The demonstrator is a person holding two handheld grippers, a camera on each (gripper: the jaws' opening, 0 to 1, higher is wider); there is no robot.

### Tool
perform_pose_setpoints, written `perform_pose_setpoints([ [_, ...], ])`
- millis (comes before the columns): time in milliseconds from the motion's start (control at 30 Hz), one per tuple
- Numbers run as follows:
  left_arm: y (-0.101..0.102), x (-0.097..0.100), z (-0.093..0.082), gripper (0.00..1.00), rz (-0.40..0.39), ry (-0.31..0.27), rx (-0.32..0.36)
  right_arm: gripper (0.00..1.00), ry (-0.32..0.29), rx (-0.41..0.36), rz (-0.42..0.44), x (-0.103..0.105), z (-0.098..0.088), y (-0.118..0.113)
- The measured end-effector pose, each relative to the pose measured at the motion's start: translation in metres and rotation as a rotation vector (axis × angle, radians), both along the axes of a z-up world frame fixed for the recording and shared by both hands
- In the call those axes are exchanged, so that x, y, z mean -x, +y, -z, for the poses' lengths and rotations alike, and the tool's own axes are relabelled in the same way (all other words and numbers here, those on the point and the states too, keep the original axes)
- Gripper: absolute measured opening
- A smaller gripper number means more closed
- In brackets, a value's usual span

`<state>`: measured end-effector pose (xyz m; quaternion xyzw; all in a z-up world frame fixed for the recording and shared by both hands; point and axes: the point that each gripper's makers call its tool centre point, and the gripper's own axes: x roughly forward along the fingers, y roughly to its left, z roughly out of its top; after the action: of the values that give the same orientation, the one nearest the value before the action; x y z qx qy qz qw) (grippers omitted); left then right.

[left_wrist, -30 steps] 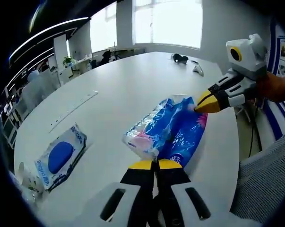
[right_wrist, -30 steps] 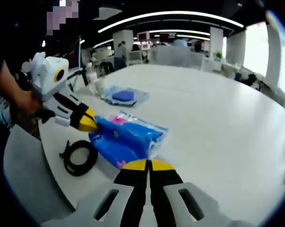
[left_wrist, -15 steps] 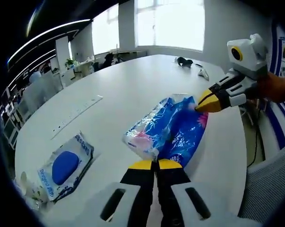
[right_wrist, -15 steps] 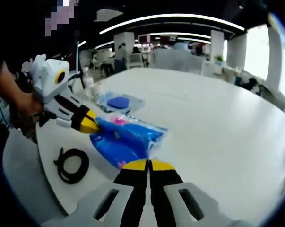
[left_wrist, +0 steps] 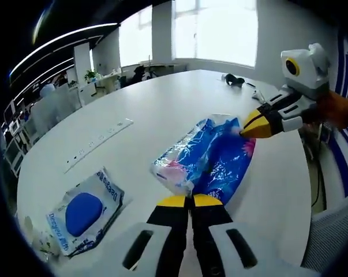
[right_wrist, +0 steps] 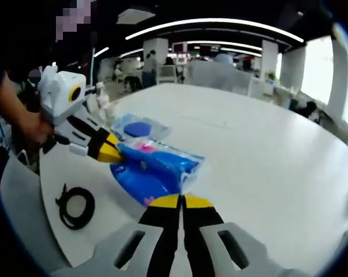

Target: Arrange the tabletop items into an orderly group along one side of the table until the central work area is clear of visible clutter.

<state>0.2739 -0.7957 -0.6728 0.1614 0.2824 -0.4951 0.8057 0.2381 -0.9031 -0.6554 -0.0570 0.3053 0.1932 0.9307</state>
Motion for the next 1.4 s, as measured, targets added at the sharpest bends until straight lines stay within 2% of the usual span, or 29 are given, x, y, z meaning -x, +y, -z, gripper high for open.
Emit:
perform_pose_setpoints([
  [833,-0.019,-0.050,0.011,0.00,0.037,-0.045,-0.026,0.00,-0.002,0.021,0.015,-0.048,0.012,-0.017],
  [1400,-0.020,-0.074,0.031,0.00,0.022,-0.047,-0.078,0.00,0.014,0.044,-0.006,-0.074,0.033,-0.017],
])
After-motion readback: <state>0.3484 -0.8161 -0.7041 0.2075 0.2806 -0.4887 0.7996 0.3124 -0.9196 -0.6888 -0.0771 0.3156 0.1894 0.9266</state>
